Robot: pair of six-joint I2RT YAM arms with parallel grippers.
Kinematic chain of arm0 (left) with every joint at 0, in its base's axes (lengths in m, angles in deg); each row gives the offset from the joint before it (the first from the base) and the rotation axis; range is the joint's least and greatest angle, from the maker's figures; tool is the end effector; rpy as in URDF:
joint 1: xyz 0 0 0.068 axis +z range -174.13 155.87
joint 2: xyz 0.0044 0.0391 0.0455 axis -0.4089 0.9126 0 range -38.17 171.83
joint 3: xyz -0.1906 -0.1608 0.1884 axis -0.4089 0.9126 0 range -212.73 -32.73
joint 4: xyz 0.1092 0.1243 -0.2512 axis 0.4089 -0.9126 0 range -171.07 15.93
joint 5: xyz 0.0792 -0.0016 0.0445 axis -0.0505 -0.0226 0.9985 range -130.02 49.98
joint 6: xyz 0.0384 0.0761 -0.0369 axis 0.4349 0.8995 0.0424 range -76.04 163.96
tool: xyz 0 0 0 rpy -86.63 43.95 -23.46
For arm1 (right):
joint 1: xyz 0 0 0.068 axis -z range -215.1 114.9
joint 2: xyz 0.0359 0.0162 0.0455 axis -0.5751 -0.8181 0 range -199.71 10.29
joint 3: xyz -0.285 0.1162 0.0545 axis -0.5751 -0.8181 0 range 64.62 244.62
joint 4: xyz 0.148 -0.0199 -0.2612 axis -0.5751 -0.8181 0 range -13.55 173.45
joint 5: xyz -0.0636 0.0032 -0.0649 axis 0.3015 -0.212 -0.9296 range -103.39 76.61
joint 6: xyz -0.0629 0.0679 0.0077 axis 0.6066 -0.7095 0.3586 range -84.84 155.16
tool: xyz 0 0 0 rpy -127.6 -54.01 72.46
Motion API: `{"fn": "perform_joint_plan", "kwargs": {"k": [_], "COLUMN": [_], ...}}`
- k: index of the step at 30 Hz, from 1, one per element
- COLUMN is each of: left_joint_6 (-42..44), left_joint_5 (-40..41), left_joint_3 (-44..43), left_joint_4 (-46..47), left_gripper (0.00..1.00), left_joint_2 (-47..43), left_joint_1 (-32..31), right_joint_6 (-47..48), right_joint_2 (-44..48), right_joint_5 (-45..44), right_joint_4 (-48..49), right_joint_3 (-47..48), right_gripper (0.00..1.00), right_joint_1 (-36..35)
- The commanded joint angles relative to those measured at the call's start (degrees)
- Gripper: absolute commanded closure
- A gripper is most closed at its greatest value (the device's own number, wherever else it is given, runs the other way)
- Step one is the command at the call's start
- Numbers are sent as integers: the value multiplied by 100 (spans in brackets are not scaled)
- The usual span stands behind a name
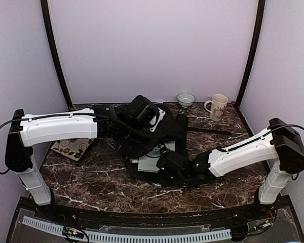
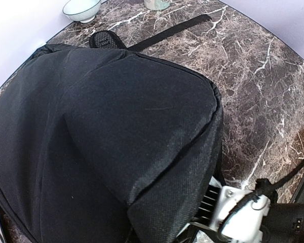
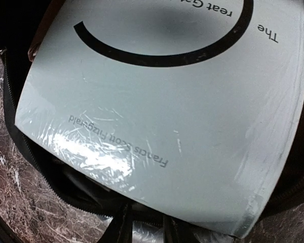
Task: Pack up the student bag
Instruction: Adjust the book in the largest pocket of the bag, then place the largest pocket of the bag in the student bag, then pick up the largest pocket of the bag from the student bag.
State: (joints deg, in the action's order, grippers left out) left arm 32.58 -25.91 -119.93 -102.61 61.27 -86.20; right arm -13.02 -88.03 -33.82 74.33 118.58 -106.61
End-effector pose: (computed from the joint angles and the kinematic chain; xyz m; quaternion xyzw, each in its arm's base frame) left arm 0.2430 -0.4147 0.3108 0.3400 0.8373 -0.1576 0.3981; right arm 0.1551 0.3717 0.1351 -0.1345 0.9266 0.1819 0.3005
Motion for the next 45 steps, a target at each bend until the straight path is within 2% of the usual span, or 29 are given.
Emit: {"fn": "perform_joint_plan", "kwargs": {"k": [1,8,10,13,19,21,23,26,27,28,29,30,32,34,38,41,45], "left_joint_6": [-45,-112,-121,-158,-66,-47,-42,12,34,43,25,2,-72,-164,-533,-845,-1075], "left_joint_5": [-289,-442,-539,-528,-44,-75,-148,-193,-208,-201,-66,54,297,481,858,998,979], "left_joint_3": [-232,-350,-418,-528,-834,-852,-825,-666,-518,-336,-167,-22,321,909,2329,3334,4273], "left_joint_4": [228,106,99,132,15,35,48,56,97,181,190,155,50,34,294,433,705], "left_gripper": [100,100,100,100,99,94,85,56,42,21,5,2,2,1,1,3,17], "left_joint_2": [-117,3,78,227,578,595,567,381,243,60,-104,-302,-688,-1160,-2334,-3073,-3637], "left_joint_1": [-263,-635,-713,-737,-660,-555,-468,-437,-438,-438,-438,-438,-439,-453,-480,-482,-480], "right_joint_6": [351,688,861,1142,966,751,481,146,36,-49,-112,-161,-192,-259,-597,-712,-744], "right_joint_2": [-225,-225,-151,-115,169,536,994,1553,1760,1920,2060,2191,2388,2496,2658,2895,3157], "right_joint_5": [-341,-1141,-1350,-1396,-1314,-1305,-1230,-949,-890,-786,-614,-390,7,41,-574,-808,-948], "right_joint_4": [106,172,482,938,477,313,88,-229,-340,-387,-362,-252,-3,-74,-847,-1080,-872], "right_joint_3": [391,545,401,161,-84,-327,-563,-864,-939,-1044,-1155,-1295,-1549,-1550,-1226,-1198,-1309], "right_gripper": [77,79,84,84,82,81,81,80,80,81,81,81,81,80,80,79,75], "right_joint_1": [189,346,368,386,245,111,-25,-314,-426,-515,-611,-696,-891,-1117,-1485,-1623,-1637]}}
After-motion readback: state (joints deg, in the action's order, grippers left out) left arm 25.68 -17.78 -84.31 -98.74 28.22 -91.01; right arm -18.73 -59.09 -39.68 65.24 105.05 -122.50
